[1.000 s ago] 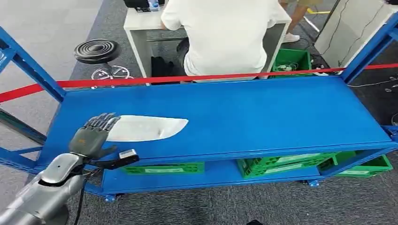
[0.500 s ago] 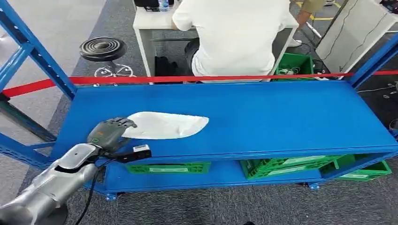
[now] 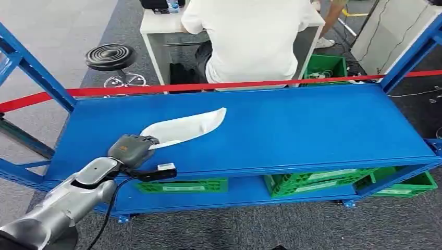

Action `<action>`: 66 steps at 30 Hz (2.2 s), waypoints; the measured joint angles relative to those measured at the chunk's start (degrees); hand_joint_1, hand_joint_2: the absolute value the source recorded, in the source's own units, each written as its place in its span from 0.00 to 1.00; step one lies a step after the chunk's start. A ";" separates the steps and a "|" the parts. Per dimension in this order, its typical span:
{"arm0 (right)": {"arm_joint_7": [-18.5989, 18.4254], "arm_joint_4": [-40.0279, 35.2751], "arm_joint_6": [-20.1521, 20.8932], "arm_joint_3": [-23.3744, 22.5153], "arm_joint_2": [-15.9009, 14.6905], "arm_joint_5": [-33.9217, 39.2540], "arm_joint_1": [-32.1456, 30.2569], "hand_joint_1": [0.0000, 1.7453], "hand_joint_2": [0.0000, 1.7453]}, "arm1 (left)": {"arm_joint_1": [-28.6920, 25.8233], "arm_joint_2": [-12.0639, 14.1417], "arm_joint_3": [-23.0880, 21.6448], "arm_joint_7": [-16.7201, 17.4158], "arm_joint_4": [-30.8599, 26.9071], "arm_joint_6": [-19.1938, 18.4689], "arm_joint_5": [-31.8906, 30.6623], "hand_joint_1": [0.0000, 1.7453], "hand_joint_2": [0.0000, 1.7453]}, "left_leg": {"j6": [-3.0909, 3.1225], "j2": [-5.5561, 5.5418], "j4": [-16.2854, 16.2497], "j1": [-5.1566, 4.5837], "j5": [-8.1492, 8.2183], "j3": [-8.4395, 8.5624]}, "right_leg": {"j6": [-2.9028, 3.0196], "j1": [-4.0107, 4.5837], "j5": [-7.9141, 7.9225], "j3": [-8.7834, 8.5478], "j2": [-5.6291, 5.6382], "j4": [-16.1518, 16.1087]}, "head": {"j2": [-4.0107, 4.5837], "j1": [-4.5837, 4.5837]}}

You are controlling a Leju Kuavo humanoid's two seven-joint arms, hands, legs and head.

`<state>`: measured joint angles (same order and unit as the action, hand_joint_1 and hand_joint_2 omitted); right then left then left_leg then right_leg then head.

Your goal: Take the parts from the cabinet and place them on the table.

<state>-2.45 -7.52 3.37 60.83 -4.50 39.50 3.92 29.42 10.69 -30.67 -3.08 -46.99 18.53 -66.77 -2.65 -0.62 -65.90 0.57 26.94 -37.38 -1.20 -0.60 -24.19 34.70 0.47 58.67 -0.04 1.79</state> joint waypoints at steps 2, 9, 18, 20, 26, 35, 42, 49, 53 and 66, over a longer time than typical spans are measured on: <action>0.15 0.00 0.00 0.00 0.07 0.00 0.08 0.00 0.00 | 0.70 -0.04 -0.41 0.22 0.15 0.00 0.02 1.00 1.00 | -0.14 0.20 7.26 0.02 -1.72 3.46 | -0.76 0.52 -0.22 0.24 0.09 0.58 | 0.00 -0.20; 0.85 0.00 -0.22 0.24 0.33 0.37 0.01 0.00 0.00 | 0.28 0.09 -1.20 -1.55 -0.59 4.13 3.28 1.00 1.00 | 2.41 0.04 7.67 0.27 -1.83 3.30 | -2.70 0.19 -4.17 3.39 -0.05 6.63 | 0.00 0.63; 1.20 0.00 -1.18 0.33 0.37 1.68 -0.04 0.00 0.00 | -9.62 -0.24 1.36 -17.98 -17.39 7.60 28.81 1.00 1.00 | 1.78 -0.12 7.31 -0.24 -1.28 3.40 | -2.14 0.19 -0.86 -0.17 0.12 0.33 | 0.00 0.70; 1.25 0.00 -1.40 0.33 0.37 2.10 -0.10 0.00 0.00 | -13.11 -1.45 1.95 -26.00 -24.47 4.28 41.88 1.00 1.00 | 1.28 -0.07 7.72 -0.14 -1.51 3.39 | -1.68 0.35 -0.89 0.17 0.28 0.68 | 0.00 0.39; 1.51 0.02 -1.77 0.37 0.33 2.86 0.10 0.00 0.00 | -19.72 -5.23 1.20 -34.12 -43.83 -5.33 61.75 1.00 1.00 | 0.15 0.02 -5.75 -0.07 6.54 -2.67 | -0.16 0.03 -0.52 -0.16 0.12 -0.18 | 0.00 0.09; 0.50 0.02 -1.79 0.61 0.33 3.54 0.11 0.00 0.00 | -23.37 -7.69 0.96 -34.82 -57.58 -19.02 71.50 1.00 1.00 | 1.34 0.02 7.11 -0.09 -0.89 3.09 | -1.52 0.46 -0.87 -0.01 0.15 0.36 | 0.00 0.00; -3.91 0.07 -2.25 0.90 0.31 5.88 0.03 0.00 0.00 | -24.16 -8.59 -1.20 -34.82 -64.45 -20.37 73.20 1.00 1.00 | 2.93 0.21 7.23 0.06 -1.85 2.83 | -3.08 0.15 -10.41 6.03 -0.04 16.74 | 0.00 0.52; -8.10 0.09 -2.69 0.87 -0.30 7.06 0.37 0.00 0.00 | -24.68 -8.66 -1.49 -34.82 -66.95 -20.13 72.68 1.00 1.00 | 1.79 0.11 7.13 -0.20 -2.89 2.35 | -2.32 0.35 -3.36 -3.80 0.23 -0.03 | 0.00 0.42; -12.70 0.37 -3.28 0.85 -1.74 7.98 -0.11 0.00 0.00 | -25.51 -8.59 -1.64 -34.82 -67.49 -19.80 71.41 1.00 1.00 | 0.44 -0.03 7.50 -0.03 -3.12 1.69 | -0.77 0.12 -1.79 -2.70 -0.11 -0.27 | 0.00 0.44; -9.57 0.63 -2.64 0.83 -3.72 9.11 -0.30 0.00 0.00 | -25.81 -7.87 -3.32 -34.82 -67.21 -19.06 69.59 1.00 1.00 | 2.12 -0.01 8.80 -0.70 2.21 8.46 | -1.86 0.36 4.88 3.42 -0.17 -0.95 | 0.00 0.00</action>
<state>-12.02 -6.88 0.72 61.66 -8.22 48.61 3.62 3.61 2.82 -33.99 -37.90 -114.20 -0.52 2.82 -0.53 -0.63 -57.09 -0.12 29.15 -28.92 -3.06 -0.24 -19.31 38.12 0.30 57.71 -0.04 1.79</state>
